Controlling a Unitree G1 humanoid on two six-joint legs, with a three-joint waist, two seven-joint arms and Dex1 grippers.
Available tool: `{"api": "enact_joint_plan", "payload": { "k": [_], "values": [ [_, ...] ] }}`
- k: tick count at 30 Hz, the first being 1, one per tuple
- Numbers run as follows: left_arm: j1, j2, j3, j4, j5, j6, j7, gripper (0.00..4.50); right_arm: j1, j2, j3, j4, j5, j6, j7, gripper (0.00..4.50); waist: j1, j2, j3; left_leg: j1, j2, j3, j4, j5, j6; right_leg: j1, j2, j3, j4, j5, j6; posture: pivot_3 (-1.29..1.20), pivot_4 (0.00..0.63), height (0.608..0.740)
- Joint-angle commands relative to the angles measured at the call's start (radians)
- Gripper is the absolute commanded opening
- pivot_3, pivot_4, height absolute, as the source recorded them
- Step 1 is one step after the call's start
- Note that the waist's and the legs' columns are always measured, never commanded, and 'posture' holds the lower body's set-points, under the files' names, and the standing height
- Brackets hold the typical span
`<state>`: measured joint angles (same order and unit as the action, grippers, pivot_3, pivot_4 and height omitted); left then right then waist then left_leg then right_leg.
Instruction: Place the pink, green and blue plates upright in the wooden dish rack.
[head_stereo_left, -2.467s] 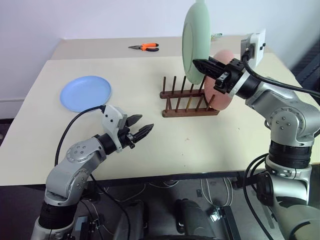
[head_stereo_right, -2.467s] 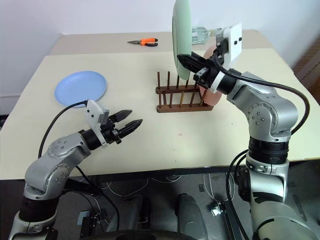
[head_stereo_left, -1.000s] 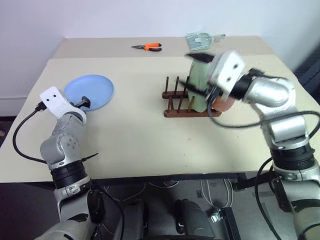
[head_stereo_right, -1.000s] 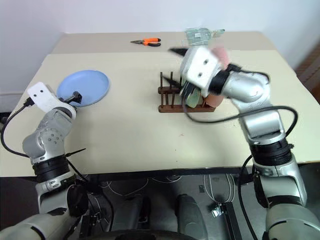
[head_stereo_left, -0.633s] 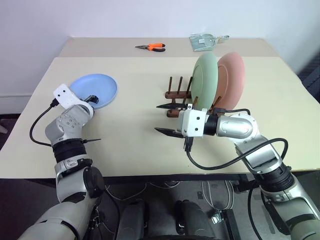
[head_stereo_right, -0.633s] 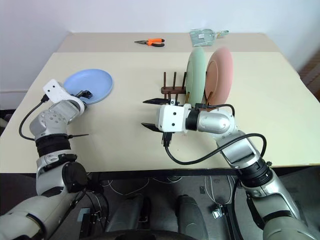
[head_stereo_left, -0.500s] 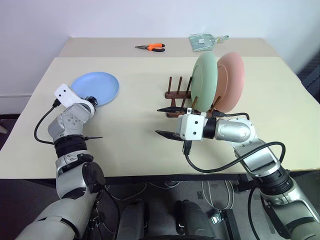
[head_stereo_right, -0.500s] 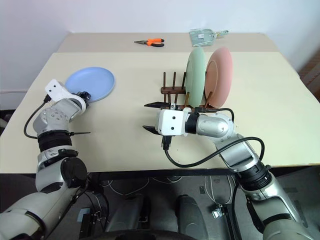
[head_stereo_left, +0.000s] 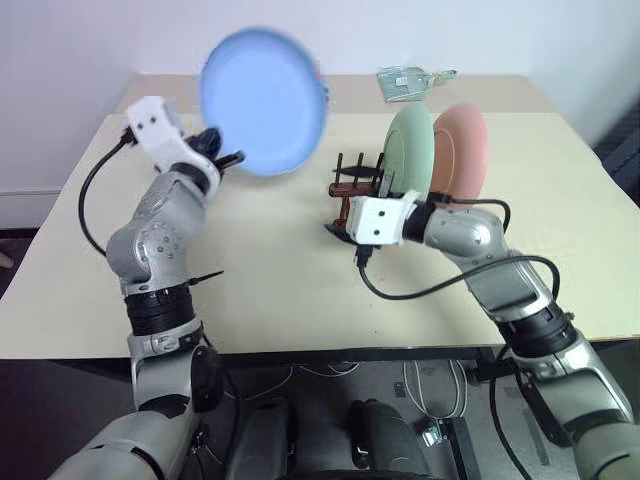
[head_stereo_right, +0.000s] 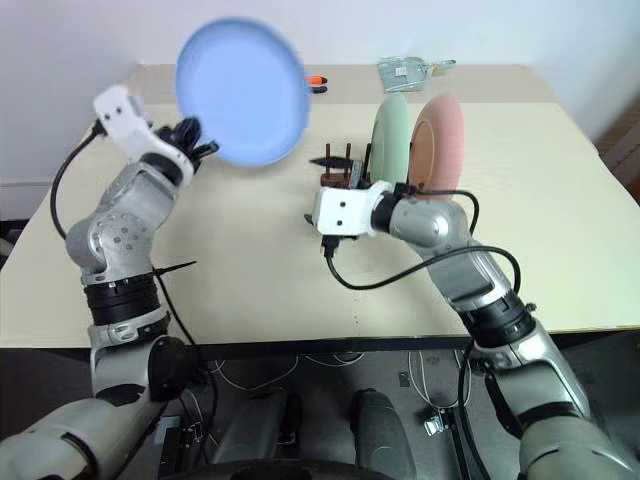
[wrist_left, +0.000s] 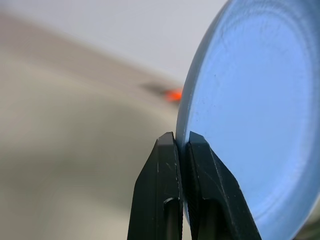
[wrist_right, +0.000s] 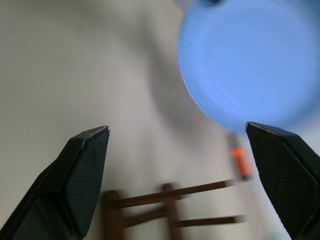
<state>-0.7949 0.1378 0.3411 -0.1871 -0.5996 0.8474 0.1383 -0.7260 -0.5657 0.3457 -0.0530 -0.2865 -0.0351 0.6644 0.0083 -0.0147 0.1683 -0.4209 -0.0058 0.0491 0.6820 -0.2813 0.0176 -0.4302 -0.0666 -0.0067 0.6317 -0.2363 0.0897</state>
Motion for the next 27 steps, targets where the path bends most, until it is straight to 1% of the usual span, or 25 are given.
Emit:
{"api": "enact_joint_plan", "payload": {
  "k": [1,3,6,9,10,11,12,13,16,17,20,22,23,24,25,27],
  "values": [
    [-0.027,-0.030,-0.006,-0.123,-0.080,0.112,0.053,0.00,-0.057,0.006,0.009,0.090,-0.097,-0.097,-0.079,4.48,-0.002,0.000,0.000,0.000,0.000,0.000,0.000,0.000,0.000,0.000,0.000,0.000,0.000,0.000,0.000,0.00,0.150,0.740],
    [-0.034,-0.034,-0.012,-0.158,-0.109,0.184,0.073,0.00,-0.085,0.003,0.018,0.154,-0.156,-0.143,-0.131,4.48,-0.004,0.000,0.000,0.000,0.000,0.000,0.000,0.000,0.000,0.000,0.001,0.000,0.000,0.000,0.000,0.00,0.150,0.740],
    [-0.048,-0.059,0.026,-0.182,-0.169,0.257,0.119,0.00,-0.110,-0.006,0.028,0.219,-0.235,-0.200,-0.202,4.48,-0.005,0.000,0.000,0.000,0.000,0.000,0.000,0.000,0.000,0.000,0.001,0.000,0.000,0.000,0.000,0.00,0.150,0.740],
    [-0.053,-0.056,0.035,-0.206,-0.202,0.315,0.137,0.00,-0.118,-0.004,0.019,0.244,-0.270,-0.228,-0.243,3.67,-0.004,0.000,0.000,0.000,0.000,0.000,0.000,0.000,0.000,0.000,0.002,0.000,0.000,0.000,0.000,0.00,0.150,0.740],
    [-0.051,-0.054,0.037,-0.209,-0.207,0.332,0.143,0.00,-0.118,-0.001,0.018,0.248,-0.274,-0.235,-0.248,3.05,-0.004,0.000,0.000,0.000,0.000,0.000,0.000,0.000,0.000,0.000,0.002,0.000,0.000,0.000,0.000,0.00,0.150,0.740],
    [-0.047,-0.055,0.041,-0.211,-0.211,0.341,0.149,0.00,-0.117,0.001,0.017,0.248,-0.279,-0.241,-0.253,2.68,-0.004,0.000,0.000,0.000,0.000,0.000,0.000,0.001,0.000,0.000,0.002,0.000,0.000,0.000,0.000,0.00,0.150,0.740],
    [-0.044,-0.055,0.044,-0.211,-0.213,0.348,0.151,0.00,-0.115,0.001,0.017,0.247,-0.284,-0.246,-0.256,2.07,-0.004,0.000,0.000,0.000,0.000,0.000,0.000,0.001,0.000,0.000,0.002,0.000,0.000,0.000,0.000,0.00,0.150,0.740],
    [-0.042,-0.056,0.047,-0.210,-0.214,0.354,0.153,0.00,-0.113,-0.001,0.017,0.245,-0.289,-0.252,-0.259,1.68,-0.004,0.000,0.000,0.000,0.000,0.000,0.000,0.001,-0.001,0.000,0.003,0.000,0.000,0.000,0.000,0.00,0.150,0.740],
    [-0.041,-0.062,0.055,-0.204,-0.221,0.358,0.155,0.00,-0.110,-0.004,0.011,0.238,-0.306,-0.263,-0.270,0.16,-0.004,0.000,0.000,0.000,0.000,0.000,0.000,0.001,-0.001,0.000,0.003,0.000,0.000,0.000,0.000,0.00,0.150,0.740],
    [-0.042,-0.070,0.064,-0.202,-0.230,0.345,0.154,0.00,-0.109,-0.005,0.009,0.237,-0.312,-0.265,-0.271,0.04,-0.004,0.000,0.000,0.000,0.000,0.000,0.000,0.001,-0.001,0.000,0.003,0.000,0.000,0.000,0.000,0.00,0.150,0.740],
    [-0.087,-0.130,0.172,-0.170,-0.295,0.227,0.193,0.97,-0.108,-0.009,0.003,0.234,-0.333,-0.277,-0.284,0.00,0.001,-0.001,0.000,0.000,0.000,0.000,0.001,0.001,-0.001,0.000,0.003,0.000,0.000,0.000,0.000,0.00,0.150,0.740],
    [-0.117,-0.126,0.242,-0.136,-0.297,0.134,0.225,1.90,-0.107,-0.008,-0.001,0.229,-0.331,-0.284,-0.287,0.00,0.002,-0.001,0.001,0.000,0.000,0.000,0.001,0.001,-0.001,0.001,0.003,0.000,0.000,0.000,0.000,0.00,0.150,0.740],
    [-0.123,-0.081,0.273,-0.101,-0.243,0.067,0.239,2.25,-0.104,0.000,-0.013,0.215,-0.304,-0.283,-0.280,0.00,0.000,-0.001,0.001,0.000,0.000,0.000,0.001,0.001,-0.001,0.001,0.003,0.000,0.000,0.000,0.000,0.00,0.150,0.740],
    [-0.120,-0.034,0.286,-0.072,-0.193,0.015,0.243,2.25,-0.100,0.009,-0.025,0.201,-0.273,-0.279,-0.272,0.00,-0.004,-0.001,0.001,0.000,0.000,0.000,0.001,0.001,-0.001,0.001,0.003,0.000,0.000,0.000,0.000,0.00,0.150,0.740],
    [-0.095,0.039,0.268,-0.046,-0.113,-0.038,0.221,2.25,-0.095,0.027,-0.045,0.177,-0.220,-0.265,-0.256,0.00,-0.013,-0.001,0.001,0.001,0.000,0.001,0.001,0.002,-0.002,0.000,0.004,0.001,0.000,0.000,0.000,0.00,0.150,0.740],
    [-0.013,0.183,0.166,-0.009,0.039,-0.107,0.153,2.25,-0.082,0.078,-0.091,0.120,-0.080,-0.205,-0.206,0.00,-0.029,0.000,0.001,0.003,0.001,0.002,-0.003,0.003,-0.004,0.000,0.006,0.001,0.000,0.000,0.000,0.00,0.150,0.740]
  ]
}}
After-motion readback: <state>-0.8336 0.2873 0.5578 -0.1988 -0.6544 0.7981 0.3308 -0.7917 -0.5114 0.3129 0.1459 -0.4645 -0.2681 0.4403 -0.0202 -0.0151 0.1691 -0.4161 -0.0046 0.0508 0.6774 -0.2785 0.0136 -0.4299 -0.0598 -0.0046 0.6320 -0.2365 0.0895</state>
